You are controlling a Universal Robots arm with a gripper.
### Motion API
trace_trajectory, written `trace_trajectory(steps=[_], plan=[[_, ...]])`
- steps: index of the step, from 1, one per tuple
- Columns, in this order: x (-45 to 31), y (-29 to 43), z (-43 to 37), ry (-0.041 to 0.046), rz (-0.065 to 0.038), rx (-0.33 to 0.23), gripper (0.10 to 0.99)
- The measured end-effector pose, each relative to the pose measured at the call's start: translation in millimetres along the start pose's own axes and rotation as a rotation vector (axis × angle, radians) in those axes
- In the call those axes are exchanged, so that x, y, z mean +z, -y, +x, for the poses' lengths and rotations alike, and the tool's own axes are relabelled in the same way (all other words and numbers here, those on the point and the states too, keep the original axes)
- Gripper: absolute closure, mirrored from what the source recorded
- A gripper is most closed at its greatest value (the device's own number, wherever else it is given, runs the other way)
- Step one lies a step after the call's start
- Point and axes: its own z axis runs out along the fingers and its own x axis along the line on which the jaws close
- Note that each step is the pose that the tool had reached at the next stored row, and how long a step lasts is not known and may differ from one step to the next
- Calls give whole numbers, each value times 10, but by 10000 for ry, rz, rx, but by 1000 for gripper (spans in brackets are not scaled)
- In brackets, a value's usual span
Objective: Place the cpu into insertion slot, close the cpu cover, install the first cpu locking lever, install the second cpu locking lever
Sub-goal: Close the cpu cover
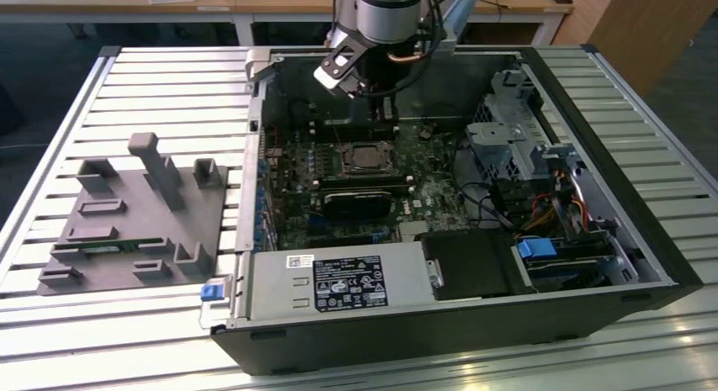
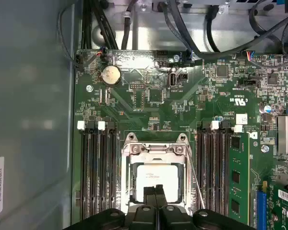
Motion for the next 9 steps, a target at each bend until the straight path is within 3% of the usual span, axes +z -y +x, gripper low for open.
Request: trace_trajectory(steps=[1,2,9], plan=[[6,-181,2,-1,0,2,980],[8,-233,2,0,0,1,980],[8,-228,2,0,0,3,980]])
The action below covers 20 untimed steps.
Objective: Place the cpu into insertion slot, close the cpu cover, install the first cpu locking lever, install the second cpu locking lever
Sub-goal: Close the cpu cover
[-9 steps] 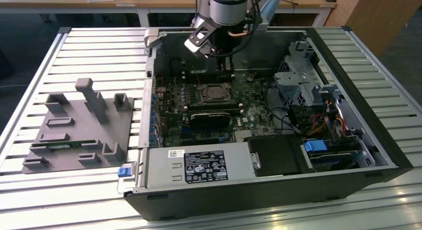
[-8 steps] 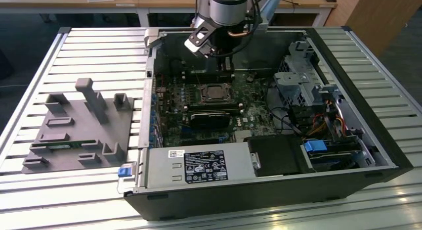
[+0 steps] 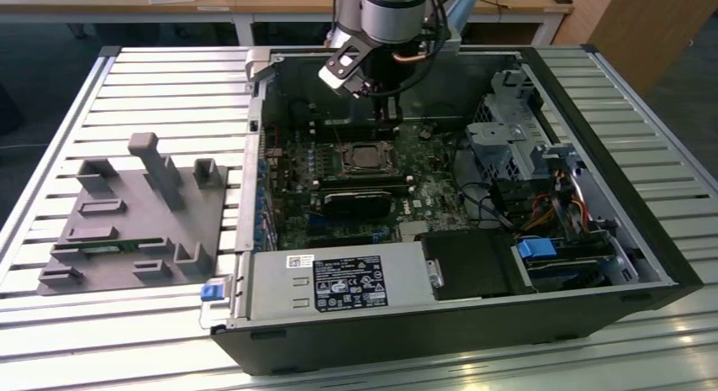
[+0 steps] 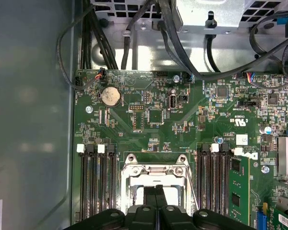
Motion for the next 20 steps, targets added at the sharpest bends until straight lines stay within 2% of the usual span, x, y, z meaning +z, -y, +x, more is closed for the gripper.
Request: trace_trajectory(steps=[15,20], plan=[[-1,5,0,-1,0,-1,980],[-45,4,-1,-7,-1,0,980]])
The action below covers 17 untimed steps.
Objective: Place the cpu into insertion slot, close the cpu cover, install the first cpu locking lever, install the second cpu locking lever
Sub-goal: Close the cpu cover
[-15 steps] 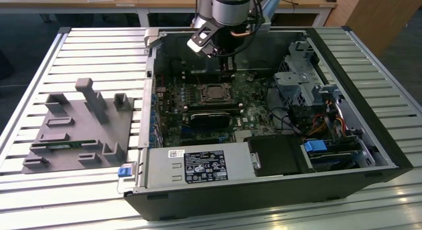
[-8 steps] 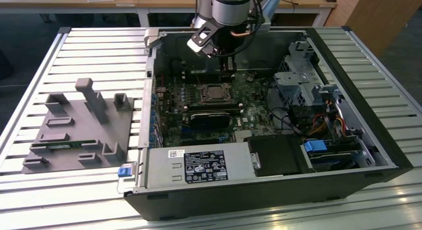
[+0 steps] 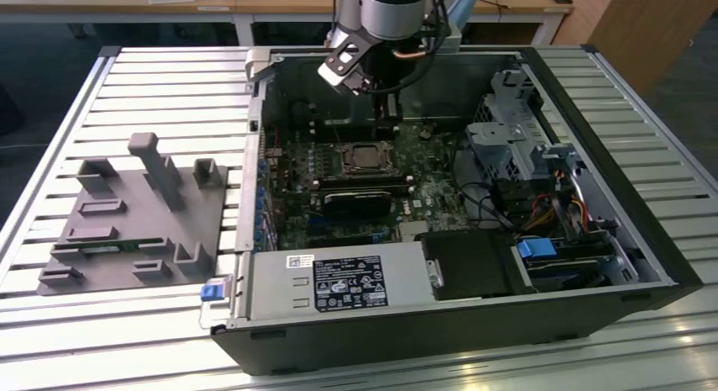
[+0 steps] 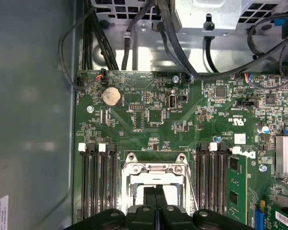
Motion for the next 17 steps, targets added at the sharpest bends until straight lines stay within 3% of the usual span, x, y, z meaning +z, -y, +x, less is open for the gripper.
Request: trace_trajectory(steps=[8,17], plan=[[4,66,-48,-2,-1,0,980],[59,70,-47,-14,1,-2,980]])
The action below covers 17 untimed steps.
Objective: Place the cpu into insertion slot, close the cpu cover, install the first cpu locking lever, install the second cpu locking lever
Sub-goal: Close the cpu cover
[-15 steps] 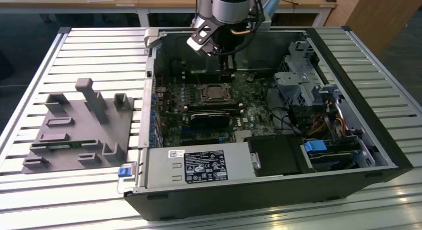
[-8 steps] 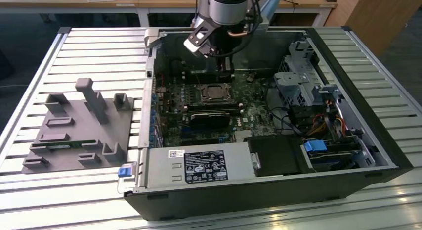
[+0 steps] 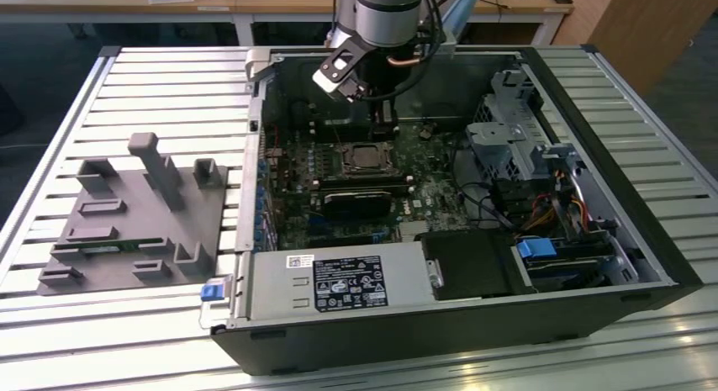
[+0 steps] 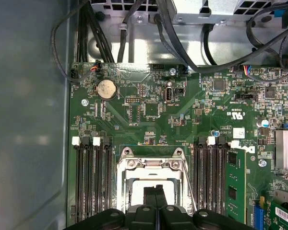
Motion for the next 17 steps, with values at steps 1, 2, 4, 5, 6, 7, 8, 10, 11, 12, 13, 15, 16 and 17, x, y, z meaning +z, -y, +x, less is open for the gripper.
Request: trace_trajectory(steps=[1,2,4,5,6,7,8,10,11,12,13,15,16,17], plan=[[0,0,0,0,0,0,980],[0,1,0,0,0,-1,980],[0,7,0,0,0,1,980],[0,12,0,-2,-1,0,980],[0,20,0,-1,0,0,980],[0,24,0,-1,0,1,980],[0,26,0,-1,0,0,980],[0,26,0,1,0,0,980],[1,26,0,0,0,0,980],[1,26,0,0,0,0,980],[4,26,0,0,0,0,980],[7,26,0,1,0,0,980],[9,27,0,0,0,0,980],[10,27,0,-1,-1,0,980]])
